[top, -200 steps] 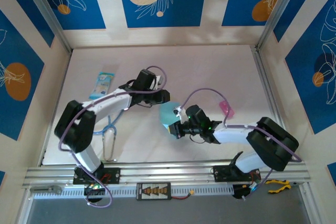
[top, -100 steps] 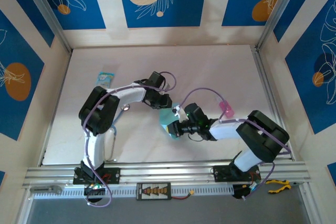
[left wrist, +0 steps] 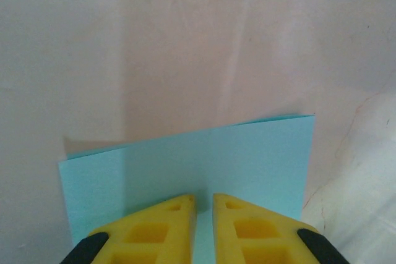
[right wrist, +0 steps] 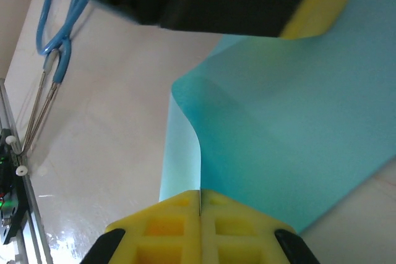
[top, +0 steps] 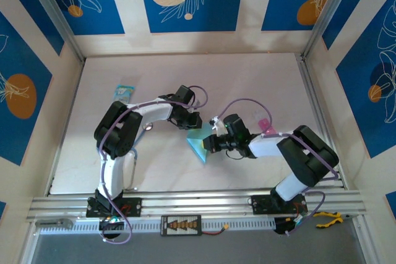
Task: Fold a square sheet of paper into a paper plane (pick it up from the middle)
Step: Third fold the triangle at the center of the table.
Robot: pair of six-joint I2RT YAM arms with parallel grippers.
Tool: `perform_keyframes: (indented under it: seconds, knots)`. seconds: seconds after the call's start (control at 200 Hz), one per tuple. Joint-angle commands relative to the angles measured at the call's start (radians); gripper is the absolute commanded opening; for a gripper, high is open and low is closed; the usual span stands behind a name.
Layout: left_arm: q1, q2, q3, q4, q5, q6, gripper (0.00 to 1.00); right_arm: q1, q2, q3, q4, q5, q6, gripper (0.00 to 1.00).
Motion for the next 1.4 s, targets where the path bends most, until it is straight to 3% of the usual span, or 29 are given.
perform_keyframes:
  seconds: [0.0,0.68,1.396]
  knots:
    - [0.002,0.023,-0.022,-0.01,-0.003,0.002,0.16,-0.011,0.021,0.029,-0.042,-0.016,-0.035,0.0]
    - [0.002,-0.046,-0.116,0.076,-0.017,-0.084,0.16,-0.001,0.008,0.03,-0.101,-0.069,-0.012,0.0]
    - [0.002,-0.069,-0.151,0.098,-0.02,-0.097,0.16,0.012,0.045,0.048,-0.122,0.005,-0.035,0.0]
